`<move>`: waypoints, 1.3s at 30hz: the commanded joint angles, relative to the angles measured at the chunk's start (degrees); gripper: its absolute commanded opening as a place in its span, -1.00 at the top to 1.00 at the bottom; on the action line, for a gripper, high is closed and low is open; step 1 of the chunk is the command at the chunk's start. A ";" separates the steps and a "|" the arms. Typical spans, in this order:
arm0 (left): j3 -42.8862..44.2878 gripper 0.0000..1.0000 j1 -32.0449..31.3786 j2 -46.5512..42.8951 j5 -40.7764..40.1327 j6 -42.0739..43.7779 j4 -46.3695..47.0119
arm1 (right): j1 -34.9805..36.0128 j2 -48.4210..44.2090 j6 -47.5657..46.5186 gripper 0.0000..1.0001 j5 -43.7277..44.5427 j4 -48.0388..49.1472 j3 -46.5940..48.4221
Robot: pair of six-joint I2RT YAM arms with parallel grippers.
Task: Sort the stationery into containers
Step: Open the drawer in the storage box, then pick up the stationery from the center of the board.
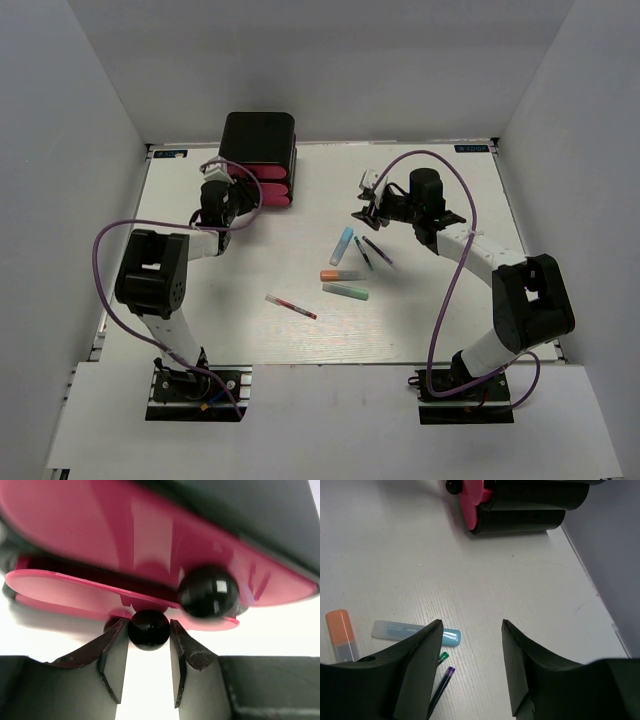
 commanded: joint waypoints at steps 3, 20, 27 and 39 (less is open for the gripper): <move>-6.74 0.46 -0.72 -7.06 1.13 0.44 0.00 | -0.25 -1.06 -4.02 -0.25 -2.42 -1.24 -0.38; -11.13 -0.38 -0.72 -16.27 0.61 3.16 -5.45 | 5.11 10.46 -42.87 0.17 -20.18 -50.55 11.75; -17.21 -0.38 -0.72 -25.51 0.61 5.00 -8.87 | 7.40 8.79 -37.16 0.26 -15.96 -45.11 5.07; -29.06 -0.40 -0.72 -53.08 -4.23 0.18 -25.22 | 7.92 10.63 -28.72 0.21 -7.08 -34.64 4.54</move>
